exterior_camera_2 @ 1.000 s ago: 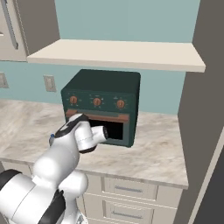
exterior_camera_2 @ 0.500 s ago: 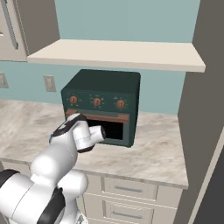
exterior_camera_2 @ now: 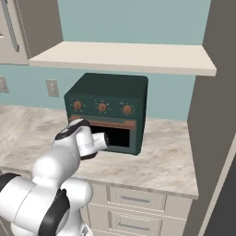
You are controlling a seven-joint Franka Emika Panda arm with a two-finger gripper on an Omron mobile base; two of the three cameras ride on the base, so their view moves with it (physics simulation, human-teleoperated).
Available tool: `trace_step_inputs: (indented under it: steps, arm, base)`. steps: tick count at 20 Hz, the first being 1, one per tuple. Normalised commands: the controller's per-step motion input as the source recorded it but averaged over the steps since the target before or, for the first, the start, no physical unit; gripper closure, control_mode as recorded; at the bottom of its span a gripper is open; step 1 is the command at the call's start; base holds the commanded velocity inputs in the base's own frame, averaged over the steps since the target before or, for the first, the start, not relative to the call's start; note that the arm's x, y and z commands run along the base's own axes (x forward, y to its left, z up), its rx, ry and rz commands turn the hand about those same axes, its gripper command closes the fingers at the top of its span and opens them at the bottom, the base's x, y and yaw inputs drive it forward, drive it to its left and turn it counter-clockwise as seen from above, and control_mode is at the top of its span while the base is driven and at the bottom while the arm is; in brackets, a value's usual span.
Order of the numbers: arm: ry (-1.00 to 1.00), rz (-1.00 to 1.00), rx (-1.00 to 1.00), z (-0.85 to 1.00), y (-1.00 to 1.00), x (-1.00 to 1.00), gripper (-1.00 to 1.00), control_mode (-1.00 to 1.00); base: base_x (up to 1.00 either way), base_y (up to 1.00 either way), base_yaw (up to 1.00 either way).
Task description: Take the bottled waters from the counter and place them in the freezer to freeze. Close the freezer door after placing the bottles.
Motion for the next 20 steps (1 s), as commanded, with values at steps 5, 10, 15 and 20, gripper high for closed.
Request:
trace_step_inputs:
  steps: [5, 10, 15, 20]
  arm:
    - [0.06, 0.0, 0.0, -0.04, 0.15, 0.0, -1.0, -1.0]
    - [0.05, 0.0, 0.0, -0.06, 0.14, 0.0, -1.0, -1.0]
    - [0.0, 0.0, 0.0, -0.02, 0.02, 0.0, 1.0, -1.0]
    - [-0.03, 0.0, 0.0, 0.12, 0.0, -0.21, 1.0, -1.0]
  base:
    - [0.0, 0.0, 0.0]
    - [0.0, 0.0, 0.0]
    - [0.0, 0.0, 0.0]
    - [0.0, 0.0, 0.0]
